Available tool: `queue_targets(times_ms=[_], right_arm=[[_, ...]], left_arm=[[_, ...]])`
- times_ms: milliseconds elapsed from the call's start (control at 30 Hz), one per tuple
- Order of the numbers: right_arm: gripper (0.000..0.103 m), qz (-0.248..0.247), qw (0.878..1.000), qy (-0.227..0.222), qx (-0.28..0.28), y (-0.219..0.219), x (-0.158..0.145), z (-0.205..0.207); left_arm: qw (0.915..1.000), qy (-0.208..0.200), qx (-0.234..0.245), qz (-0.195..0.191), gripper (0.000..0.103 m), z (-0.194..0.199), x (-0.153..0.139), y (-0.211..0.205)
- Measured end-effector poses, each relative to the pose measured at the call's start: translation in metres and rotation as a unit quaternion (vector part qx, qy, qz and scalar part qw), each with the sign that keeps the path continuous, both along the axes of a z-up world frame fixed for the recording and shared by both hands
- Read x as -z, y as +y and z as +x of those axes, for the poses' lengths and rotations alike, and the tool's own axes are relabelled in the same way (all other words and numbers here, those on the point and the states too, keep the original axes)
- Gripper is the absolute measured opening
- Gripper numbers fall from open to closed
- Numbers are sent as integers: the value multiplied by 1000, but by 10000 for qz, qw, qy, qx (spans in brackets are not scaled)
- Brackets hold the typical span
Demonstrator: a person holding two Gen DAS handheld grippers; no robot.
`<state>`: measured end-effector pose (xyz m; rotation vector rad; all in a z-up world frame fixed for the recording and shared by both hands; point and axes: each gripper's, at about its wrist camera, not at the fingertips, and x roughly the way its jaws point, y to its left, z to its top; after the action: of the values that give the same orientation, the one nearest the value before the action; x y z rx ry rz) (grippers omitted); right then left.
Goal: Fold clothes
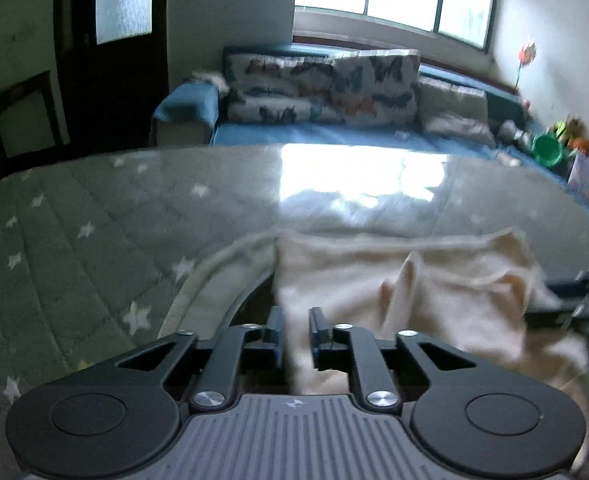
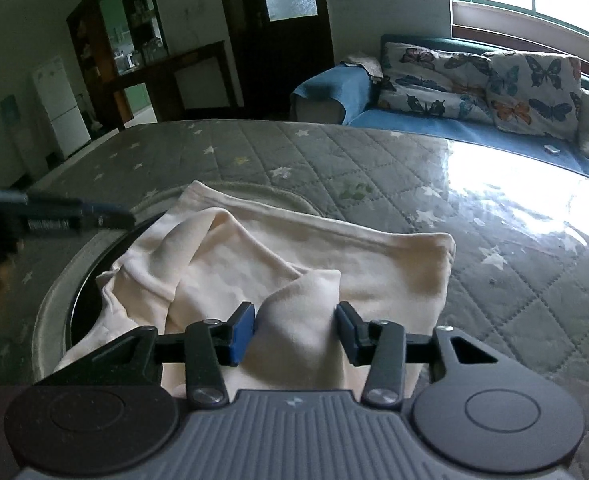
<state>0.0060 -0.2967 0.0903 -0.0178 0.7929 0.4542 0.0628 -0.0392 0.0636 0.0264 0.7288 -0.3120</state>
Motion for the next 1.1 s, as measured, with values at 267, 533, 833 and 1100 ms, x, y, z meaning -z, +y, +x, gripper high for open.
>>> queue_targets(times_ms=[267, 533, 833, 1100], right_arm=[[27, -128, 9998, -146, 3, 4, 1, -10], [24, -201, 9993, -312, -70, 0, -2, -24], [22, -135, 9992, -362, -114, -9, -6, -44], [22, -175, 9979, -334, -522, -5, -10, -79]], left_arm=[[9963, 33, 832, 226, 45, 12, -1, -69], [9968, 115, 746, 270, 6, 6, 11, -66], [9989, -51, 398, 247, 5, -52, -1, -15], [9975, 40, 522, 464, 6, -107, 14, 8]])
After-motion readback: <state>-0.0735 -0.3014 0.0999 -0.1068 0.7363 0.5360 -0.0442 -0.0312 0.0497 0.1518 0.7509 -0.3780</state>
